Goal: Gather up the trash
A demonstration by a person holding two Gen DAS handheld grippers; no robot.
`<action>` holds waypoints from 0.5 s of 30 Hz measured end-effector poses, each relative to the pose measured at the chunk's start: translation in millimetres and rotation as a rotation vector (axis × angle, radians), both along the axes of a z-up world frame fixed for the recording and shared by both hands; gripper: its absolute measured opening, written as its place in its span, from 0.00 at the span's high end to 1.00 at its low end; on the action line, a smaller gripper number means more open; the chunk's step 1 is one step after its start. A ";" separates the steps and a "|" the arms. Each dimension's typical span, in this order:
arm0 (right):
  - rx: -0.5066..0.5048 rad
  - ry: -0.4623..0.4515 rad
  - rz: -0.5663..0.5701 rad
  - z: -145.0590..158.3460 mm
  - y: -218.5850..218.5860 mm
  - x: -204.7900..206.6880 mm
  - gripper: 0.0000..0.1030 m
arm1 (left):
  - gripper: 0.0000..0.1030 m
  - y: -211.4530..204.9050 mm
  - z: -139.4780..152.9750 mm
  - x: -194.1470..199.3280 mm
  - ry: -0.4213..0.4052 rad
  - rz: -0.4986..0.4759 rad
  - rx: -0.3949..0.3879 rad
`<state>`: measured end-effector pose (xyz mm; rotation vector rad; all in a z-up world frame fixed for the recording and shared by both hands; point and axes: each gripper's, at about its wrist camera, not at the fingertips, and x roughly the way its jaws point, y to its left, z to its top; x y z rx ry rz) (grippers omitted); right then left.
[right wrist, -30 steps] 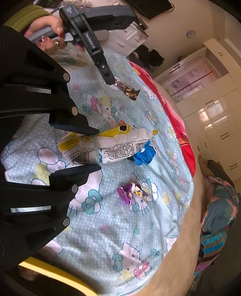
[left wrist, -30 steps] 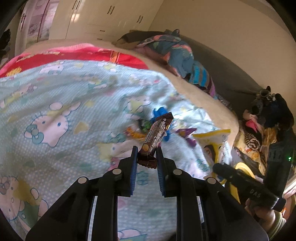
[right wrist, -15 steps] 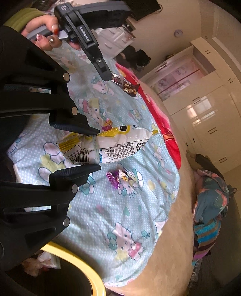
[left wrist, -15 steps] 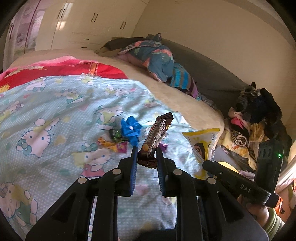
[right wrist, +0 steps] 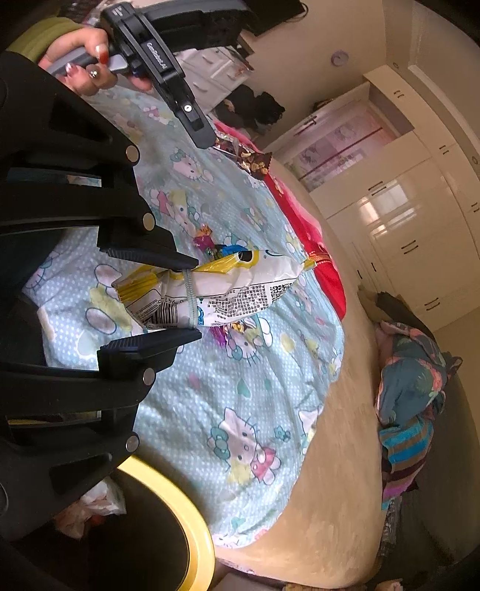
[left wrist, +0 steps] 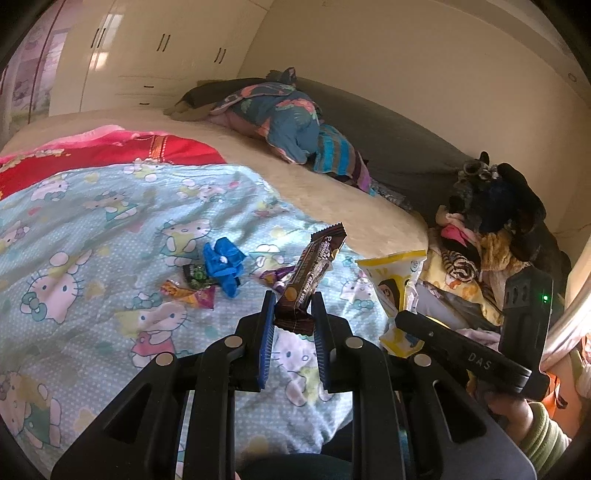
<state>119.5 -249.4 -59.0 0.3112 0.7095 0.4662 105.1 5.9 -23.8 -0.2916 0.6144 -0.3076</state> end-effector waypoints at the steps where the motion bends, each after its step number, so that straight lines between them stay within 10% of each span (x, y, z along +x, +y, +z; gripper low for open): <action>1: 0.000 -0.001 -0.004 0.5 -1.4 -0.5 0.75 | 0.82 -1.5 0.8 -0.3 -0.001 -0.004 0.001; 15: 0.004 -0.012 -0.069 5.4 -34.9 -6.2 0.75 | 0.82 -25.9 8.0 -6.7 -0.020 -0.065 0.015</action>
